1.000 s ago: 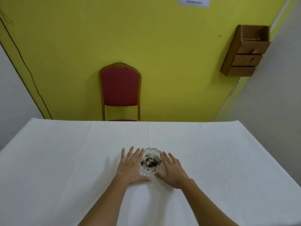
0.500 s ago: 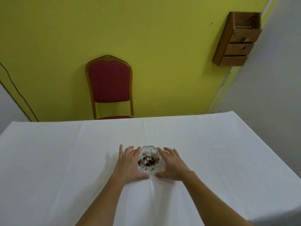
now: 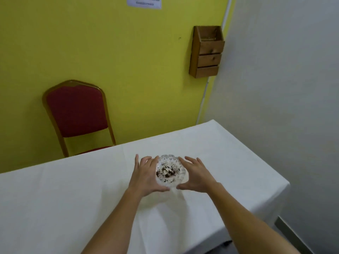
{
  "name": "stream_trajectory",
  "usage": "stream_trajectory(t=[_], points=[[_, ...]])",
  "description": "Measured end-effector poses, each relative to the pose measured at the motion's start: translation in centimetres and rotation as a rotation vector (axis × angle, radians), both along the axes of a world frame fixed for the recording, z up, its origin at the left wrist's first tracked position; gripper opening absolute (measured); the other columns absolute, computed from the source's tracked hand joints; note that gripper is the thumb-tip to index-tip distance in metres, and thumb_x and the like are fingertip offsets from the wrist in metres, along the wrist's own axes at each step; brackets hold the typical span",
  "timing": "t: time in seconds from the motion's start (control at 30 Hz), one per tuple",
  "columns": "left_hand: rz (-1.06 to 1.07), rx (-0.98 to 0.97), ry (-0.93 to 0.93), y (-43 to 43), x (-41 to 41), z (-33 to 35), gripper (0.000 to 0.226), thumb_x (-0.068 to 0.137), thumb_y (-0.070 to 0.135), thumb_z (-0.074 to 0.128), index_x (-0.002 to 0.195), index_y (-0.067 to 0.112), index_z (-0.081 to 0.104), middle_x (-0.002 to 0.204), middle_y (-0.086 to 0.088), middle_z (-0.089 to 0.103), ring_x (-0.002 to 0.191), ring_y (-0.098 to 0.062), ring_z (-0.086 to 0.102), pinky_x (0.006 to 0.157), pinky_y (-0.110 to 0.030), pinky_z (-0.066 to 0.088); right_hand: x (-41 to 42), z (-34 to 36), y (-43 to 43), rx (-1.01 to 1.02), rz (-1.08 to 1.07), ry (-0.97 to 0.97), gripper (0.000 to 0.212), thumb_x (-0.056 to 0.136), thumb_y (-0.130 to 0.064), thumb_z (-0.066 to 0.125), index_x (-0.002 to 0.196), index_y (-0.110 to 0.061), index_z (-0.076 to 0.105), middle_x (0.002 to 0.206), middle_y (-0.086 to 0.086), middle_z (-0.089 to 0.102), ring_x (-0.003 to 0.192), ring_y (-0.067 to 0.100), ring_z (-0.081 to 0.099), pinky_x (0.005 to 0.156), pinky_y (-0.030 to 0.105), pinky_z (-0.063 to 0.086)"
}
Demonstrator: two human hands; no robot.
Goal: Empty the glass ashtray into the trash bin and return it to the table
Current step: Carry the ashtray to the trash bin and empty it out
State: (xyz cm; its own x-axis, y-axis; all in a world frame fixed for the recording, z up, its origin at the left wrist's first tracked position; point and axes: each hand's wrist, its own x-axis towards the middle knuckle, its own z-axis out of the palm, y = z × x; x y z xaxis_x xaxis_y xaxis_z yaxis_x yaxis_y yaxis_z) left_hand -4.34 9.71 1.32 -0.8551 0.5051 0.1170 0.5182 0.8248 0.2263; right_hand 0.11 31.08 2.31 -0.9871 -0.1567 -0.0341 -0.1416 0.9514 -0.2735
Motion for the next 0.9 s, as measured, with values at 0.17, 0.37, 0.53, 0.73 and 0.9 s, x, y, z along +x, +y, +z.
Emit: stream_trajectory(t=[0.17, 0.37, 0.53, 0.73, 0.9], points=[[-0.131, 0.049, 0.106, 7.8, -0.5, 4.2, 0.123, 0.051, 0.079, 0.066, 0.146, 0.009, 0.031, 0.139, -0.004, 0.051, 0.137, -0.025, 0.033, 0.118, -0.053, -0.002, 2.6, 4.2, 7.0, 0.004, -0.114, 0.104, 0.109, 0.07, -0.054, 0.075, 0.153, -0.016, 0.016, 0.156, 0.005, 0.034, 0.149, 0.018, 0.017, 0.122, 0.042, 0.008], [-0.326, 0.085, 0.182, 23.7, 3.8, 9.2, 0.121, 0.055, 0.076, 0.068, 0.148, 0.011, 0.025, 0.142, -0.003, 0.048, 0.139, -0.021, 0.029, 0.118, -0.052, -0.003, 10.8, 9.4, 20.9, 0.054, -0.336, 0.212, 0.106, 0.071, -0.05, 0.076, 0.152, -0.018, 0.017, 0.156, 0.007, 0.032, 0.147, 0.02, 0.021, 0.121, 0.041, 0.01], [-0.5, 0.125, 0.219, 35.0, 9.2, 9.5, 0.122, 0.054, 0.076, 0.069, 0.148, 0.01, 0.026, 0.141, -0.003, 0.048, 0.138, -0.021, 0.03, 0.119, -0.052, -0.001, 19.4, 9.9, 29.7, 0.09, -0.501, 0.208, 0.107, 0.073, -0.052, 0.073, 0.154, -0.016, 0.013, 0.158, 0.009, 0.03, 0.148, 0.023, 0.019, 0.123, 0.043, 0.012], [-0.714, 0.147, 0.178, 45.7, 16.6, 8.7, 0.119, 0.055, 0.074, 0.071, 0.146, 0.011, 0.028, 0.141, -0.006, 0.048, 0.137, -0.022, 0.031, 0.119, -0.055, -0.002, 29.5, 8.8, 37.2, 0.086, -0.727, 0.188, 0.107, 0.071, -0.055, 0.074, 0.153, -0.016, 0.016, 0.155, 0.008, 0.036, 0.143, 0.025, 0.032, 0.12, 0.04, 0.023], [-0.845, 0.117, 0.151, 51.9, 20.6, 6.9, 0.119, 0.055, 0.076, 0.068, 0.147, 0.013, 0.025, 0.143, -0.004, 0.046, 0.139, -0.022, 0.03, 0.12, -0.055, 0.002, 35.1, 6.8, 40.6, 0.031, -0.902, 0.166, 0.107, 0.07, -0.05, 0.077, 0.153, -0.019, 0.017, 0.149, 0.006, 0.046, 0.133, 0.025, 0.046, 0.11, 0.035, 0.036]])
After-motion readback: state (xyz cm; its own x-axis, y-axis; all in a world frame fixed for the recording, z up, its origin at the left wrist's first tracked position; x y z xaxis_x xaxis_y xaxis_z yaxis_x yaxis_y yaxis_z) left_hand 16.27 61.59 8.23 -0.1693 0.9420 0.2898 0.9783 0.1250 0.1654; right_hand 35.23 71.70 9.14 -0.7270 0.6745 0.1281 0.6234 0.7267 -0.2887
